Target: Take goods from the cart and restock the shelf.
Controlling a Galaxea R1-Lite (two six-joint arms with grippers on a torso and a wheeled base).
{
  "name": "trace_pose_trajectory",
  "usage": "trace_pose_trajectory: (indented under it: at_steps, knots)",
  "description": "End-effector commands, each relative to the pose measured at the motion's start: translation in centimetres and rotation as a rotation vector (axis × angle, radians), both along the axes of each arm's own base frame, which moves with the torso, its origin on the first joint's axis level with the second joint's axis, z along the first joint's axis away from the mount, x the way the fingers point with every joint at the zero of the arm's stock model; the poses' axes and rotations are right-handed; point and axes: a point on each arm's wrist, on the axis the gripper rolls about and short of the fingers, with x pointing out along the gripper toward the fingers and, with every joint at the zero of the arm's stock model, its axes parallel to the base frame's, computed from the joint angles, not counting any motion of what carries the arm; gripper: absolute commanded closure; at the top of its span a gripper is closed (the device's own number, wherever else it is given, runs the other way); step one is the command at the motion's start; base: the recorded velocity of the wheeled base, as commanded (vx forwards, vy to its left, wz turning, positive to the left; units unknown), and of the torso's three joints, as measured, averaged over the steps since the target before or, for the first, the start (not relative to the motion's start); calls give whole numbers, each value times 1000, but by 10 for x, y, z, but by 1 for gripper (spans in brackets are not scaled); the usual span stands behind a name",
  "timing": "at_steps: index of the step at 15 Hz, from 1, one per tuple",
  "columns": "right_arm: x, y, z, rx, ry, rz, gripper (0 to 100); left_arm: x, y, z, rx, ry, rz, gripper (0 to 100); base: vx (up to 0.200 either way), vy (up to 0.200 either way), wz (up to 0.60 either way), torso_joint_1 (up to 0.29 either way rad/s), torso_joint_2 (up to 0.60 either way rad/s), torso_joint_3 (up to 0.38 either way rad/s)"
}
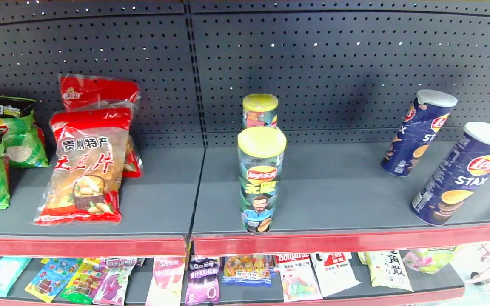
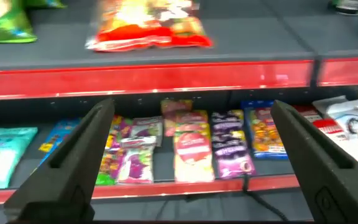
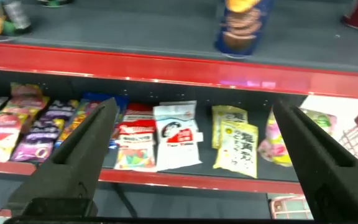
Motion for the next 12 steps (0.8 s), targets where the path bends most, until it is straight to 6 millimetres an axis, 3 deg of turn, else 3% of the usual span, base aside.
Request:
trace_pose_trajectory:
  at_steps: [1,12]
  knots:
    - [0,0,0,-1,-1,1,0,0,0,0,1,5,0,0,0,-200,0,2,2,2]
    - [0,0,0,3,-1,2,0,0,0,0,1,5,0,0,0,-200,0,2,4,3]
